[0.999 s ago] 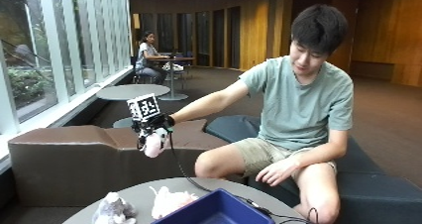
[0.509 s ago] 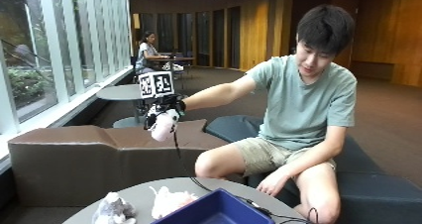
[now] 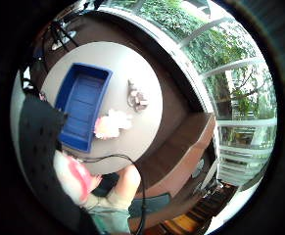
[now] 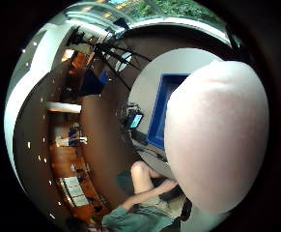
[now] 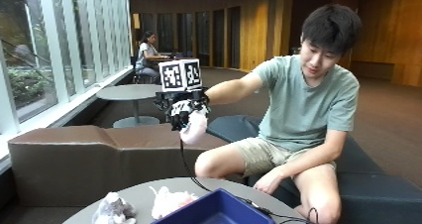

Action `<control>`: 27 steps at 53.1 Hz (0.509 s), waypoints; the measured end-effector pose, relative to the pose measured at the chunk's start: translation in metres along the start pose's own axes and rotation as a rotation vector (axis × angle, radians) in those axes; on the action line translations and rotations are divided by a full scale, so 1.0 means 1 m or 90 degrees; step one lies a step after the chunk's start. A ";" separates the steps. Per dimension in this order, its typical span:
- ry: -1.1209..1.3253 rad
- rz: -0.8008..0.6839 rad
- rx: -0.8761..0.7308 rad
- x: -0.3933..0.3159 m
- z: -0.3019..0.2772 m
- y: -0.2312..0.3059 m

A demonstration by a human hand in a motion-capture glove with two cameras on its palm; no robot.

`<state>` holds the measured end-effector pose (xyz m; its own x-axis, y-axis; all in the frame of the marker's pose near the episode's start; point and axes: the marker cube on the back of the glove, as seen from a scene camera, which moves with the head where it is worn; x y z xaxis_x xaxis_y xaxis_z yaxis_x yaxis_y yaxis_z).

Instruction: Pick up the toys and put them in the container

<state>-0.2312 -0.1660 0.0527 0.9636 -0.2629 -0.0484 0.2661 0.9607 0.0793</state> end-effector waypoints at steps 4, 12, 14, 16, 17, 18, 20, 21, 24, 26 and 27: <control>0.014 -0.009 -0.006 -0.012 0.006 -0.007; -0.001 -0.012 -0.020 -0.027 0.022 -0.015; -0.001 -0.013 -0.031 -0.030 0.028 -0.016; 0.001 -0.013 -0.049 -0.033 0.035 -0.017; 0.002 -0.012 -0.061 -0.034 0.039 -0.017; 0.003 -0.011 -0.074 -0.036 0.044 -0.018; 0.006 -0.011 -0.096 -0.039 0.052 -0.018; 0.007 -0.011 -0.104 -0.041 0.056 -0.018; 0.011 -0.015 -0.118 -0.045 0.067 -0.019; 0.009 -0.018 -0.125 -0.048 0.073 -0.020; 0.007 -0.020 -0.128 -0.050 0.077 -0.020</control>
<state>-0.2828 -0.1787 0.1299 0.9541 -0.2937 -0.0581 0.2851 0.9505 -0.1234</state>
